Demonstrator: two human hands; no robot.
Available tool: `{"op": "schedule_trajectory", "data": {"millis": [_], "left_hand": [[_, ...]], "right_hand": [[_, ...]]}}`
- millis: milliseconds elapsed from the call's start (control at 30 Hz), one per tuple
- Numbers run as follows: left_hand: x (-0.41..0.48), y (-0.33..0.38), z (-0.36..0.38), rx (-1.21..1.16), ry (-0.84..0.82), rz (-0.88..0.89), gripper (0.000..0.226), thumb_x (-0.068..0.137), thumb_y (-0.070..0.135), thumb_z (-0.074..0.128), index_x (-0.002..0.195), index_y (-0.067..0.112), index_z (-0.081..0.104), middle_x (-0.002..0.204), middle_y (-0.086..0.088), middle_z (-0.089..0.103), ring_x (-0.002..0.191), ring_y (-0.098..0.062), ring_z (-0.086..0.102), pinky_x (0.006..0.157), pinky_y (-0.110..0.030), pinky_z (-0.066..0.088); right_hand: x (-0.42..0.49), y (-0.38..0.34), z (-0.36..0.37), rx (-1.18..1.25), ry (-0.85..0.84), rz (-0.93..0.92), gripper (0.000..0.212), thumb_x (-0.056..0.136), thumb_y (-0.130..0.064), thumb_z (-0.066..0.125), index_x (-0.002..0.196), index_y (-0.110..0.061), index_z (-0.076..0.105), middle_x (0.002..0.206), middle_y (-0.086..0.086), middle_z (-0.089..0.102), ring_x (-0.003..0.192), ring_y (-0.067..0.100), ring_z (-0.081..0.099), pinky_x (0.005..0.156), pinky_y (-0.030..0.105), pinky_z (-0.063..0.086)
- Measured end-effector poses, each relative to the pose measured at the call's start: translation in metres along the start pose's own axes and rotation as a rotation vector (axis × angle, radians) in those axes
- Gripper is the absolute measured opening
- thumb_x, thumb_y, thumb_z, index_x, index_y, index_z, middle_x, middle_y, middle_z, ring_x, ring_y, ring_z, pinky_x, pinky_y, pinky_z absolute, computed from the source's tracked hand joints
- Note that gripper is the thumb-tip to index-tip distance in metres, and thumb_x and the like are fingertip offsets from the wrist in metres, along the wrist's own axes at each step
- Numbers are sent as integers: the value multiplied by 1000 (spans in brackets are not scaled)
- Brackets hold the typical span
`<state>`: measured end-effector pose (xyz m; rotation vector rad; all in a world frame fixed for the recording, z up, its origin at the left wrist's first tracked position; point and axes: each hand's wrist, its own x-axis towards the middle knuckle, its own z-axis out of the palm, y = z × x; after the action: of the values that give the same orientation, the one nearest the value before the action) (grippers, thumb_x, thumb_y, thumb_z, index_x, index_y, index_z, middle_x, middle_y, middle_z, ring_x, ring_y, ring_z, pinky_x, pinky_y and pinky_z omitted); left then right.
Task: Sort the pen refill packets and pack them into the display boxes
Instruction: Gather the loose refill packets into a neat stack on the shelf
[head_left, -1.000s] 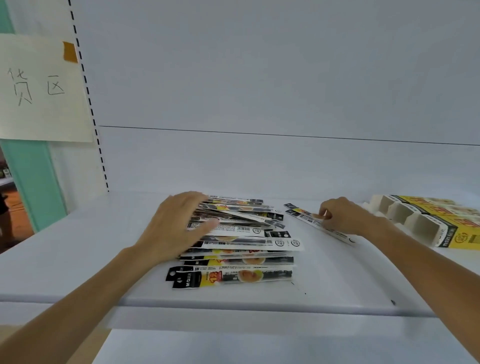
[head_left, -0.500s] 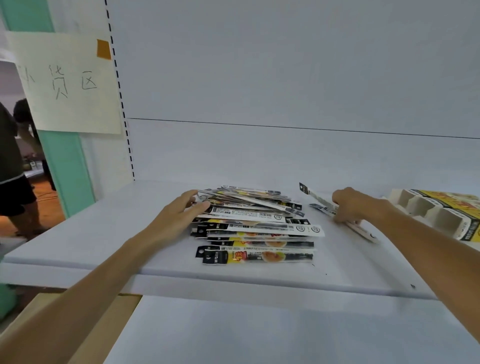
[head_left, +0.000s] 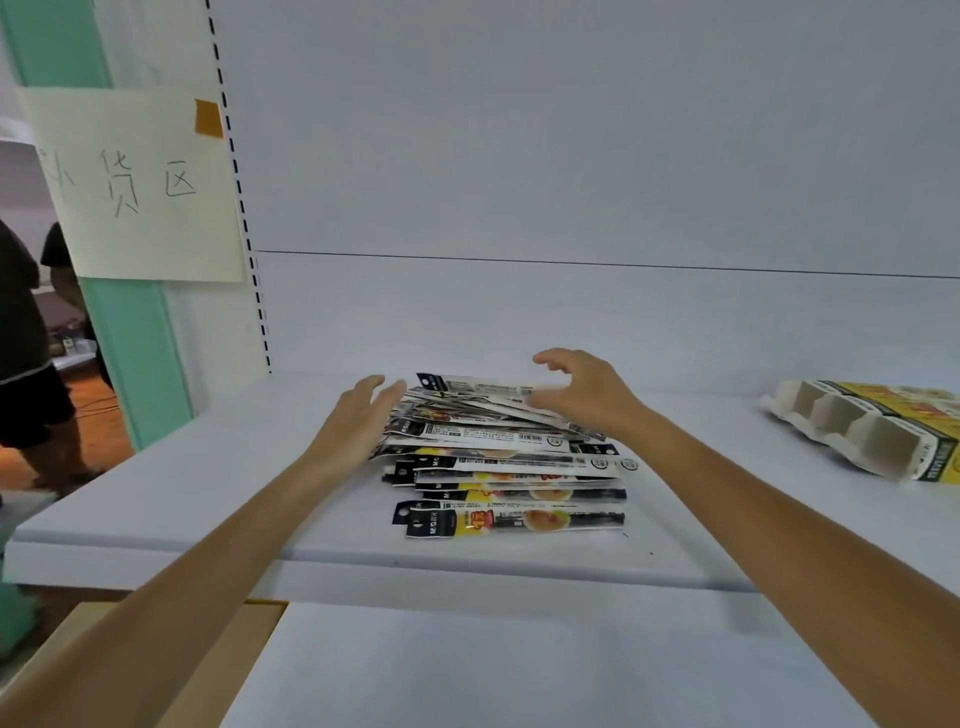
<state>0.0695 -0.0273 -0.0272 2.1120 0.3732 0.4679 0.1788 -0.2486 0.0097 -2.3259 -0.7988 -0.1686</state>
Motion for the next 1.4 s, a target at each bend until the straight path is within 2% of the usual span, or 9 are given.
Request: {"op": "schedule_trajectory", "data": {"millis": [100, 300, 400, 567, 667, 933, 1067, 1233, 1400], "left_hand": [[7, 1, 0, -81, -8, -30, 55, 97, 49, 29, 144, 19, 29, 151, -1, 28, 139, -19, 26, 111, -37, 20], [11, 14, 24, -225, -14, -118, 47, 98, 48, 30, 132, 18, 43, 143, -3, 41, 125, -21, 40, 106, -35, 28], [3, 14, 28, -143, 5, -77, 47, 99, 45, 28, 131, 15, 42, 137, -3, 45, 116, -17, 42, 95, -30, 28], [3, 1, 4, -320, -37, -130, 53, 97, 47, 32, 142, 19, 34, 148, 0, 35, 138, -23, 31, 115, -39, 22], [-2, 1, -1, -391, -74, -124, 56, 97, 47, 30, 147, 20, 25, 154, 0, 24, 142, -16, 22, 116, -36, 14], [-19, 23, 20, -188, -205, -57, 56, 97, 52, 21, 142, 20, 33, 149, -4, 33, 136, -20, 31, 107, -31, 22], [-19, 23, 26, -55, -232, -29, 87, 81, 78, 27, 148, 22, 22, 153, 5, 24, 142, -19, 21, 117, -40, 15], [-30, 7, 16, 281, -112, 208, 100, 69, 84, 35, 149, 29, 10, 158, 6, 3, 145, -13, -1, 118, -47, 7], [-57, 13, 19, 656, -339, 594, 93, 68, 83, 31, 146, 41, 4, 156, 17, 2, 138, 6, -6, 118, -33, -1]], "right_hand": [[-17, 18, -20, 114, 88, 102, 56, 77, -27, 74, 128, -22, 51, 118, -4, 50, 107, 11, 49, 82, 16, 39], [-29, 20, -22, 42, 171, 64, 2, 79, -15, 71, 78, -17, 72, 79, -7, 67, 73, 6, 57, 71, 19, 44], [-25, 10, -13, 33, 150, 32, 15, 86, -21, 64, 99, -15, 69, 100, -4, 66, 92, 6, 56, 89, 21, 43], [-43, 26, -24, 367, 498, 364, 43, 94, -36, 47, 133, -18, 47, 143, 0, 41, 131, 18, 36, 105, 32, 27], [-56, 40, -17, 494, 358, 495, 45, 96, -36, 42, 136, -16, 43, 145, 2, 39, 133, 21, 35, 109, 35, 25], [-40, 1, 25, 687, 248, 502, 37, 92, -35, 45, 123, -15, 53, 132, 5, 51, 114, 24, 49, 106, 44, 35], [-33, -7, 32, 688, 211, 489, 21, 81, -33, 48, 89, -18, 59, 110, 7, 63, 105, 27, 57, 96, 43, 43], [-46, 8, 11, 483, 241, 377, 37, 90, -33, 53, 126, -25, 51, 133, -8, 45, 121, 16, 44, 93, 26, 39], [-43, 16, -1, 111, 122, 173, 52, 88, -37, 59, 136, -22, 45, 144, -2, 41, 133, 15, 35, 104, 27, 28]]}}
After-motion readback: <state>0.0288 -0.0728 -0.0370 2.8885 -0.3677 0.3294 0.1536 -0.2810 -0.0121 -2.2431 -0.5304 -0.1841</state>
